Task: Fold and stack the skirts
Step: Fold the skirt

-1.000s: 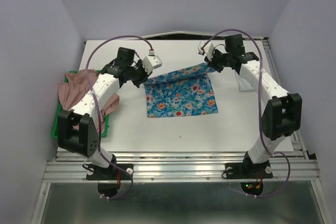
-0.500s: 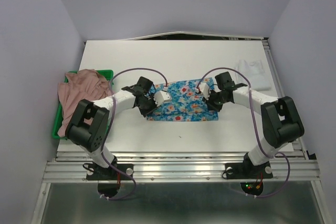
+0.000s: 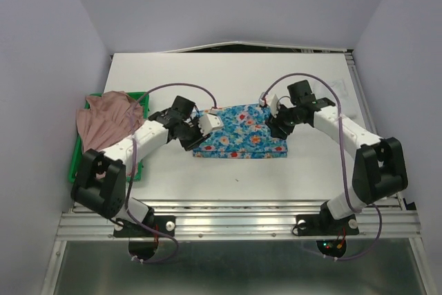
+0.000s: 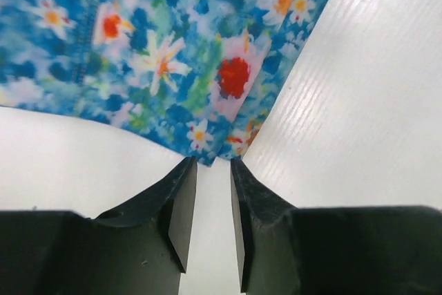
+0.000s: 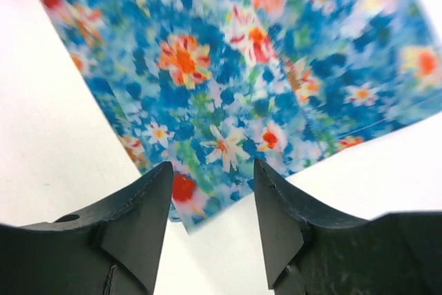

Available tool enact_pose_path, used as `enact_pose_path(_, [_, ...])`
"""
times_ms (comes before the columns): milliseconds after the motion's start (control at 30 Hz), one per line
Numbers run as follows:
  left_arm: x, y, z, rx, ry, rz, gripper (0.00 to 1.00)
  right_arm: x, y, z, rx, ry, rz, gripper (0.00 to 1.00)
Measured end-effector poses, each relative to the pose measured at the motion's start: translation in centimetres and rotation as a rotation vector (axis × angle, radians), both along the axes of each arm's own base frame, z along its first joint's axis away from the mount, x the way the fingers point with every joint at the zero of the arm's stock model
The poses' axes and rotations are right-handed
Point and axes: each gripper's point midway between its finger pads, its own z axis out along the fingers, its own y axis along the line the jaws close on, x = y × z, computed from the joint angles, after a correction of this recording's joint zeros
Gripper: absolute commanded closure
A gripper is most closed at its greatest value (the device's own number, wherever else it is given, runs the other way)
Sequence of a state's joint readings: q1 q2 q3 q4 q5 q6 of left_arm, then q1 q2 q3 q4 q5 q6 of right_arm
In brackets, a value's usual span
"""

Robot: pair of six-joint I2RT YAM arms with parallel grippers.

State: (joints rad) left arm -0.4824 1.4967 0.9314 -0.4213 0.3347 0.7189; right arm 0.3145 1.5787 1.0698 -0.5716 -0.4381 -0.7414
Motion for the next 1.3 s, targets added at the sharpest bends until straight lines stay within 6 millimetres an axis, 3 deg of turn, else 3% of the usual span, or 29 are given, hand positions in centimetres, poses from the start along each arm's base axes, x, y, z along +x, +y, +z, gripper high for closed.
enact_pose_path(167, [1.2, -1.1, 6.2, -0.087, -0.135, -0.025, 0.61, 0.2, 1.5, 6.4, 0.122, -0.041, -0.042, 0.5])
enact_pose_path(267, [2.7, -1.8, 7.4, -0.103, -0.169, -0.023, 0.62, 0.7, 2.3, 7.1, 0.166, 0.005, -0.099, 0.54])
enact_pose_path(400, [3.7, -2.1, 4.5, -0.057, -0.124, -0.001, 0.63, 0.9, 2.7, 3.5, 0.158, 0.174, -0.199, 0.55])
enact_pose_path(533, [4.2, -2.1, 1.1, 0.011, -0.079, 0.012, 0.65, -1.1, 1.8, -2.0, 0.079, 0.369, -0.323, 0.56])
enact_pose_path(733, [2.9, -1.6, -2.3, 0.102, -0.06, -0.018, 0.7, -1.3, 0.5, -5.3, -0.011, 0.44, -0.451, 0.57])
enact_pose_path(833, [1.0, -1.8, -3.9, 0.157, -0.049, -0.086, 0.74, 0.0, 0.3, -5.7, -0.034, 0.44, -0.493, 0.59])
enact_pose_path(1000, [-0.2, -4.0, -3.9, 0.168, -0.083, -0.174, 0.78, 3.9, 0.6, -5.7, -0.038, 0.401, -0.522, 0.59])
enact_pose_path(1167, [-3.0, -8.0, -3.9, 0.149, -0.084, -0.292, 0.77, 8.5, 0.9, -5.4, -0.04, 0.323, -0.527, 0.56])
enact_pose_path(1200, [-4.1, -9.7, -3.7, 0.13, -0.068, -0.326, 0.76, 10.1, 1.0, -5.3, -0.043, 0.286, -0.521, 0.55])
enact_pose_path(1300, [-6.3, -12.6, -3.3, 0.087, -0.006, -0.38, 0.66, 12.5, 1.2, -5.0, -0.051, 0.22, -0.493, 0.53])
